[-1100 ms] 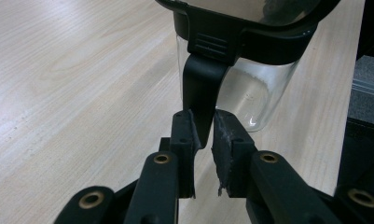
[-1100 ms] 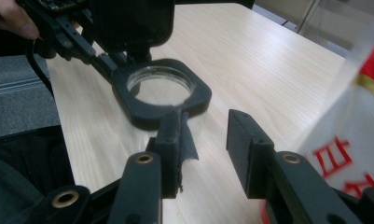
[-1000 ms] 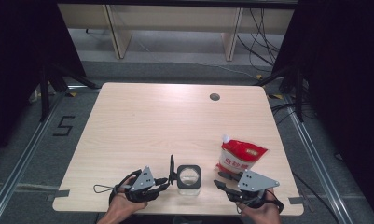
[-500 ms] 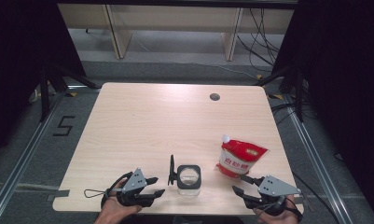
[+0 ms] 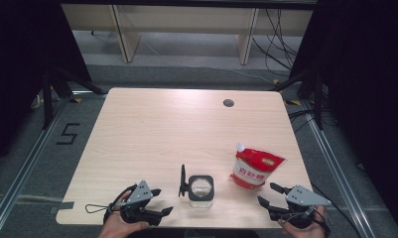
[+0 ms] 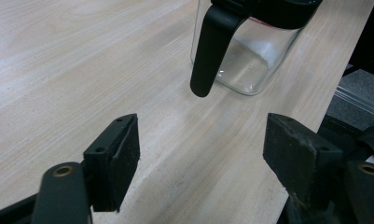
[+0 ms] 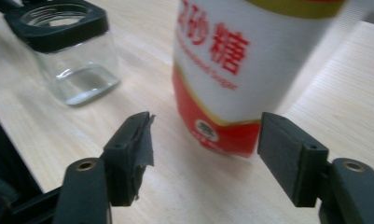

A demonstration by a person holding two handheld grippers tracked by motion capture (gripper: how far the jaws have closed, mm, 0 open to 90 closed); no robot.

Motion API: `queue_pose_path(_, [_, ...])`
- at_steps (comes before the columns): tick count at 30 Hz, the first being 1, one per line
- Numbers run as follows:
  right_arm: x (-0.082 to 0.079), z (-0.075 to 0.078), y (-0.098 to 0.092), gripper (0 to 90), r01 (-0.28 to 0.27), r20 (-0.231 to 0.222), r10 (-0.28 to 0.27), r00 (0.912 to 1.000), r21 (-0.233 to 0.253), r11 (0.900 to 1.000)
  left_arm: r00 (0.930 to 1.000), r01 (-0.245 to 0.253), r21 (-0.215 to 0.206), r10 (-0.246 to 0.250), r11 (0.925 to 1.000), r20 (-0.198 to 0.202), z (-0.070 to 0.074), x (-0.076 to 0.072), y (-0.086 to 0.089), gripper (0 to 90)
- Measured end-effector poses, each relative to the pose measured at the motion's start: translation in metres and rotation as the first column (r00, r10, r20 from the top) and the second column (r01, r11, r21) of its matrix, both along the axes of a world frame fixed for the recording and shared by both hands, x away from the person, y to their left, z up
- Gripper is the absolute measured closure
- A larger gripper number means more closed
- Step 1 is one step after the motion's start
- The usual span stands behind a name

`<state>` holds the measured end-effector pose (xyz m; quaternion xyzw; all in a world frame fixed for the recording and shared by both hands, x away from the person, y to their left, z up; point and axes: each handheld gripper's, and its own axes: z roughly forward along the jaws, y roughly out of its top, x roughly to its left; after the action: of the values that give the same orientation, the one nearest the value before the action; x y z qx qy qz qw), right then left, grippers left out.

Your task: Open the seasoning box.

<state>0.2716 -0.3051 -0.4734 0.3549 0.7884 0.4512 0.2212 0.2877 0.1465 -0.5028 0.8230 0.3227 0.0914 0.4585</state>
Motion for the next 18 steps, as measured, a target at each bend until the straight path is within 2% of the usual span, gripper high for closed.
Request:
queue_pose_path(1, [0.004, -0.001, -0.004, 29.8, 0.001, 0.022, -0.001, 0.9998, -0.004, 1.0, 1.0, -0.001, -0.001, 0.001, 1.0, -0.003, 0.0, 0.0, 0.0, 23.7])
queue_pose_path(2, [0.003, -0.002, -0.004, 28.8, 0.015, -0.014, -0.014, 0.9998, 0.023, 1.0, 1.0, 0.001, 0.019, -0.001, 0.9998, 0.002, 0.0, 0.001, 0.002, 22.7])
queue_pose_path(3, [0.004, -0.003, -0.005, 26.6, 0.018, -0.019, -0.018, 0.9997, 0.034, 0.999, 1.0, 0.001, 0.009, -0.001, 1.0, 0.005, 0.0, 0.001, 0.002, 21.9])
queue_pose_path(4, [0.005, -0.004, -0.006, 23.7, 0.027, -0.02, -0.026, 0.9994, 0.043, 0.999, 1.0, 0.007, 0.022, -0.007, 0.9997, 0.004, 0.001, 0.002, 0.003, 21.2])
queue_pose_path(5, [0.008, -0.006, -0.007, 22.0, 0.026, -0.012, -0.026, 0.9996, 0.042, 0.999, 0.9999, -0.009, 0.01, 0.01, 0.9999, -0.013, 0.001, 0.001, 0.002, 20.7])
queue_pose_path(8, [0.014, -0.007, -0.01, 20.6, 0.016, 0.019, -0.017, 0.9997, 0.045, 0.999, 0.9999, -0.015, 0.019, 0.015, 0.9997, -0.004, 0.001, 0.001, 0.003, 20.3])
queue_pose_path(9, [0.015, -0.007, -0.01, 17.3, 0.04, -0.015, -0.039, 0.9991, 0.066, 0.997, 0.9998, -0.017, 0.02, 0.017, 0.9996, -0.004, 0.0, 0.001, 0.003, 20.2])
queue_pose_path(11, [0.015, -0.007, -0.01, 16.9, 0.045, -0.015, -0.044, 0.9989, 0.075, 0.996, 0.9998, -0.021, 0.013, 0.022, 0.9997, -0.005, 0.0, 0.0, 0.002, 20.2])
queue_pose_path(12, [0.019, -0.008, -0.012, 17.3, 0.032, 0.013, -0.033, 0.9994, 0.054, 0.998, 0.9999, -0.015, 0.019, 0.016, 0.9997, -0.001, 0.0, 0.0, 0.002, 20.2])
queue_pose_path(13, [0.02, -0.009, -0.009, 17.3, 0.028, -0.004, -0.028, 0.9996, 0.065, 0.997, 0.9998, 0.007, 0.043, -0.007, 0.999, 0.019, 0.0, 0.001, 0.003, 20.2])
queue_pose_path(14, [0.02, -0.009, -0.009, 17.3, 0.028, -0.004, -0.028, 0.9996, 0.065, 0.997, 0.9998, 0.007, 0.043, -0.007, 0.999, 0.019, 0.0, 0.001, 0.003, 20.2])
queue_pose_path(15, [0.022, -0.009, -0.01, 17.3, 0.013, 0.003, -0.013, 0.9999, 0.043, 0.999, 0.9996, 0.014, 0.07, -0.016, 0.9975, 0.022, 0.0, 0.002, 0.004, 20.2])
queue_pose_path(16, [0.024, -0.011, -0.009, 17.2, 0.011, 0.01, -0.011, 0.9999, 0.05, 0.999, 1.0, -0.003, 0.06, 0.003, 0.9982, 0.003, -0.001, 0.001, 0.003, 20.2])
queue_pose_path(17, [0.021, -0.01, -0.009, 17.2, 0.03, -0.03, -0.028, 0.9992, 0.065, 0.997, 1.0, -0.001, 0.06, 0.001, 0.9982, 0.005, -0.001, 0.001, 0.003, 20.2])
queue_pose_path(18, [0.025, -0.011, -0.01, 17.5, 0.007, 0.007, -0.008, 0.9999, 0.052, 0.999, 1.0, -0.001, 0.061, 0.001, 0.9982, 0.005, -0.001, 0.001, 0.003, 20.3])
